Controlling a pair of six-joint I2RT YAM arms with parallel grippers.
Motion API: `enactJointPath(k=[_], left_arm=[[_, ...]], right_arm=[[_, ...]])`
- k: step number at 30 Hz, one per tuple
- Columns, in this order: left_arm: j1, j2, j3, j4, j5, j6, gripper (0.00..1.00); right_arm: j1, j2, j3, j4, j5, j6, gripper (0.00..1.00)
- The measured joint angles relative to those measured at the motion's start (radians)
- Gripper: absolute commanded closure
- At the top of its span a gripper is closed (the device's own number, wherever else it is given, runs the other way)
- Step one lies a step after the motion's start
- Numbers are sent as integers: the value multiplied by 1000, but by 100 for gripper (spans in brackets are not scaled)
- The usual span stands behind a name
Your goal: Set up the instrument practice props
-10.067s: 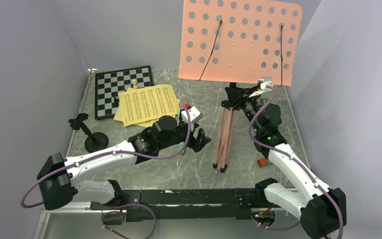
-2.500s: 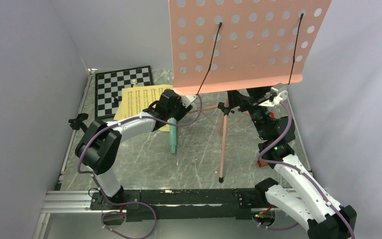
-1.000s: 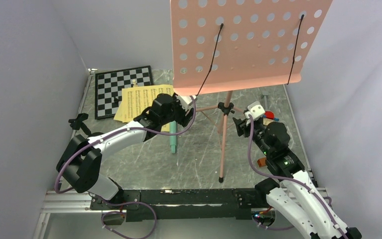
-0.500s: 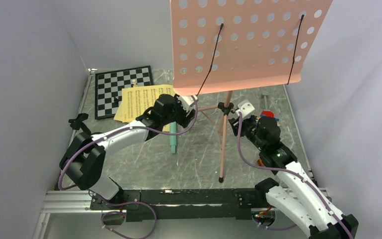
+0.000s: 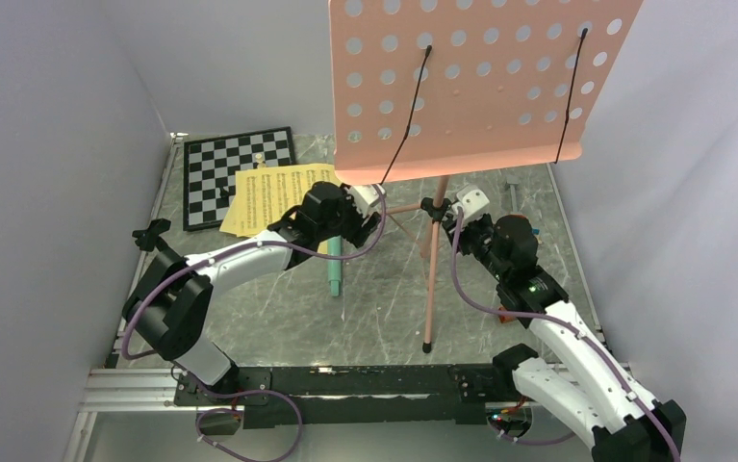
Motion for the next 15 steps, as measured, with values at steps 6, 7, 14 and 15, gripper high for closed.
enactJointPath(k=[6,7,14,15], left_arm=[[-2,15,18,0,0,5,29],[-2,18,18,0,0,6,29],[-9,48,41,0,-1,22,29],[-10,51,43,0,-1,24,29]], right_arm=[[-26,43,21,16,-29,-1,66],[-29,46,21,16,-38,-1,67],[-40,56,21,19,-84,6,81],[-41,56,21,19,-85,6,83]])
